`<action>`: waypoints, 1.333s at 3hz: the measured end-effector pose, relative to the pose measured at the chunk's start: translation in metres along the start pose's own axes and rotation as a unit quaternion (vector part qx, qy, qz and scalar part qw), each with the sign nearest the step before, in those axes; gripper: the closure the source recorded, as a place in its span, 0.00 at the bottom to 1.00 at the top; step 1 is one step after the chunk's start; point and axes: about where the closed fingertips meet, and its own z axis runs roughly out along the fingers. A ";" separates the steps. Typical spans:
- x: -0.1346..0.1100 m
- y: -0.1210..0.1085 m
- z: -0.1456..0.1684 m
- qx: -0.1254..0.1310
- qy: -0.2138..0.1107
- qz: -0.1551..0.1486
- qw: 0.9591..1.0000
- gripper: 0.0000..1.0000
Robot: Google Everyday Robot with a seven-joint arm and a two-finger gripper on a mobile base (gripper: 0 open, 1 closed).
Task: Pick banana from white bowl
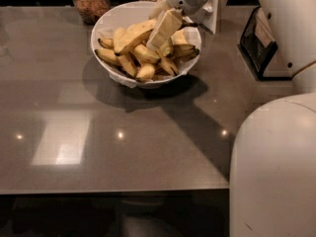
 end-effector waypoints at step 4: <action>0.004 0.012 -0.016 0.000 0.008 0.004 1.000 1.00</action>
Offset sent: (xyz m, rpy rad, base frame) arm -0.0061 -0.0114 -0.0026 -0.0367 0.0399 -0.0073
